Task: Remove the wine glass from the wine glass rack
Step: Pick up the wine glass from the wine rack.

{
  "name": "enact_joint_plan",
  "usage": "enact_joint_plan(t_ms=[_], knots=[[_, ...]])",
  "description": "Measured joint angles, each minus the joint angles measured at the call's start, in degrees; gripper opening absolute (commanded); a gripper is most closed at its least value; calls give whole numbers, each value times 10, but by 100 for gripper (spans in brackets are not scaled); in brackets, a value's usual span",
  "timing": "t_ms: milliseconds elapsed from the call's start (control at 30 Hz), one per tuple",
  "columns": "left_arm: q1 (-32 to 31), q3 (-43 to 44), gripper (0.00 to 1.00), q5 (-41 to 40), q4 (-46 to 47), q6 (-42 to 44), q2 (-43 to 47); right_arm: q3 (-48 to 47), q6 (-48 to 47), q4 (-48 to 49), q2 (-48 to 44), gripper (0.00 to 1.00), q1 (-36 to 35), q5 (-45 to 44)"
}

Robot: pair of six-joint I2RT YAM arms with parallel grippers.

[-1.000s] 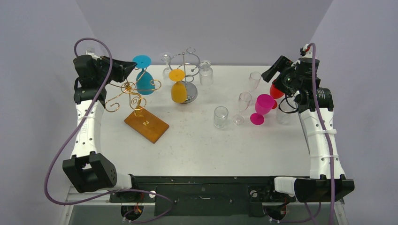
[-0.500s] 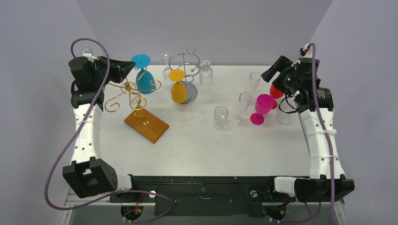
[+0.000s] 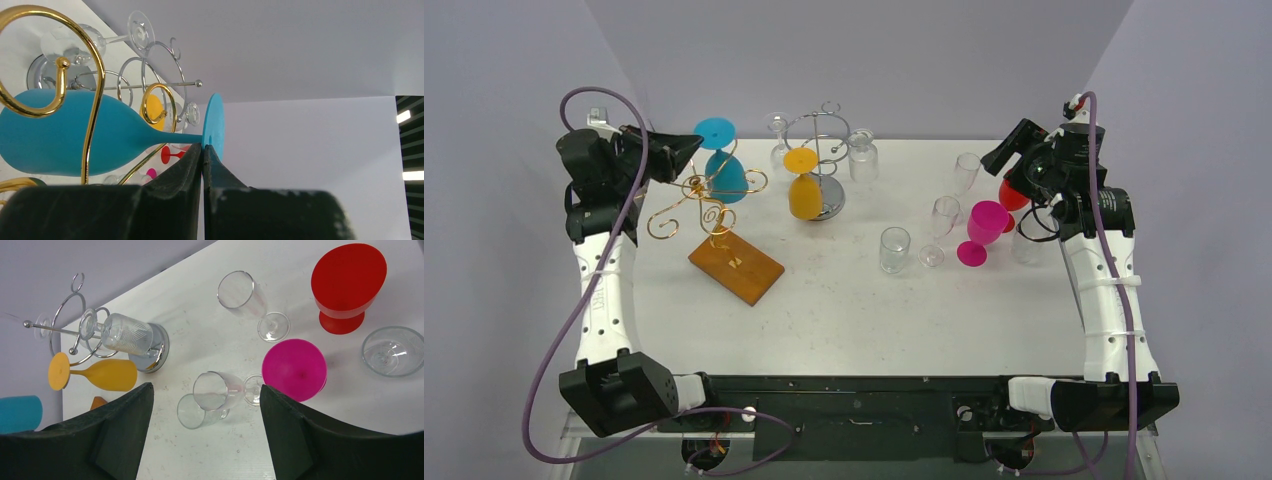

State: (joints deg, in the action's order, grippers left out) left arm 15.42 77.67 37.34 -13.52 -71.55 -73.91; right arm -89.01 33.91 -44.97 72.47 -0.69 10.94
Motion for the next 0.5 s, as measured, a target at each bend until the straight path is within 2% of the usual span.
enact_joint_plan(t_ms=[500], knots=[[35,-1,0,1,1,2,-2,0,0,0,0,73,0,0]])
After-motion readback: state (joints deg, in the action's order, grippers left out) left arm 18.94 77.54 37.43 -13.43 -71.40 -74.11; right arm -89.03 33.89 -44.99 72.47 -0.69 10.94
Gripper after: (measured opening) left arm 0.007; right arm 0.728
